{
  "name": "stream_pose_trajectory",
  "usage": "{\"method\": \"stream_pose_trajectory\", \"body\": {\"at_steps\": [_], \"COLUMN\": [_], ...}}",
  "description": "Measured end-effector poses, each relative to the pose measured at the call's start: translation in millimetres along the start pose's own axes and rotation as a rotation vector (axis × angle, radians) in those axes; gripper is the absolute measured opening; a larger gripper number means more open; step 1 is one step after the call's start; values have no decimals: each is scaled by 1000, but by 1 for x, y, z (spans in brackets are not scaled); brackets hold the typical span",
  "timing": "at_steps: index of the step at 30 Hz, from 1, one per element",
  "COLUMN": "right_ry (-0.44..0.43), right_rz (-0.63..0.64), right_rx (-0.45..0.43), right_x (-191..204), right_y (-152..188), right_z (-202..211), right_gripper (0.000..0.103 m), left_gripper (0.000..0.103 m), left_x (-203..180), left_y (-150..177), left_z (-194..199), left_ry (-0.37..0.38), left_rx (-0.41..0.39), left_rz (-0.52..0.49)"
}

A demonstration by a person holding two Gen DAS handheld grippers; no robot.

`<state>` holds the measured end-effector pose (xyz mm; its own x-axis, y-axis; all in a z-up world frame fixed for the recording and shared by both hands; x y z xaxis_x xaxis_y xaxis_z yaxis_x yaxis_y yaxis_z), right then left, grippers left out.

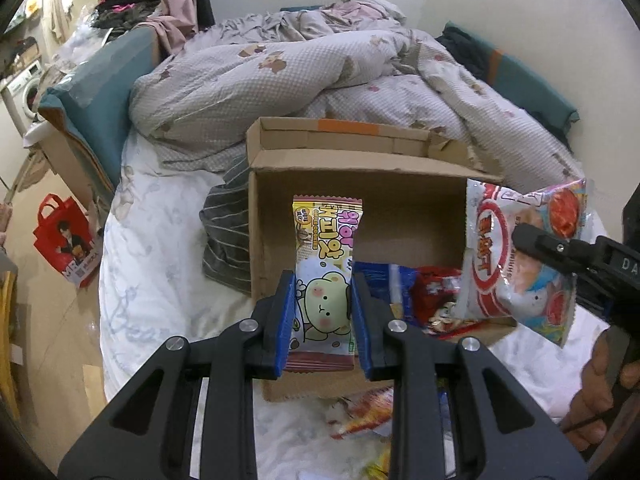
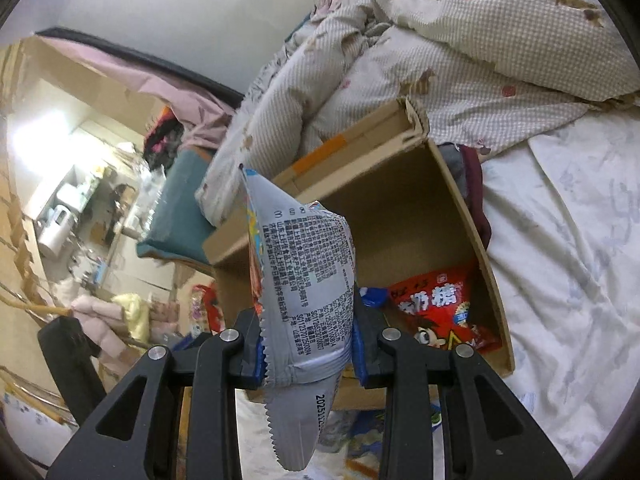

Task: Organize snacks
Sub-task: 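Drop the white bag and the yellow bar into the box, opening both tools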

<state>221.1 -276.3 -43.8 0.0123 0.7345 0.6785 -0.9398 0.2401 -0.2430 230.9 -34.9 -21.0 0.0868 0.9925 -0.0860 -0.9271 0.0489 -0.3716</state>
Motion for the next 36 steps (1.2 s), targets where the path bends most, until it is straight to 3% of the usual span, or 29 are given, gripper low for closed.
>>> {"method": "stream_pose_trajectory", "body": {"at_steps": [10,18,22,24,26,29,30,32,36], "right_ry": [213,253,221,196,187,160,163,167,170], "right_rz": [-30,-56,-64,-54,-43,-15,0,23,21], "right_rx": [-20,-30,-15,-9,-17,-60,-71,-81,-67], "right_x": [-26,-33,-32,-28,-24,-16,-12,-8,-10], "right_y": [-5,-7,-7,-6,-5,-3,-3,-3,-4], "right_z": [-17,-16,-21,-23,-23,-18,-17,-16,-18], "right_gripper": [35,37,38,43,63,85,88,90,90], "left_gripper": [23,24,24,29,39,51,55,73,79], "left_x": [5,-5,-4,-2,-2,0,0,1,5], "left_y": [2,0,2,1,1,2,2,3,3], "left_z": [-38,-43,-45,-44,-41,-36,-34,-32,-33], "left_ry": [6,-5,0,20,23,29,30,15,7], "left_rx": [56,51,71,78,66,38,30,20,20], "left_rz": [14,-17,-19,-5,1,2,2,4,12]}}
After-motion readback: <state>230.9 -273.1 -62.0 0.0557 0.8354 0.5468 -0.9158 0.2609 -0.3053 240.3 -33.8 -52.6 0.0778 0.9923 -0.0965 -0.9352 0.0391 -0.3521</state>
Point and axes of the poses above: each gripper's, at about its wrist camera, not at the fingertips, and z roughly against the way its jaws point, x to its left, y to its underside, the point moved 1 cm from there along -z, roughly the way its jaws point, and after that the axes turned 12 degrees about x, right-handed, at the moved point
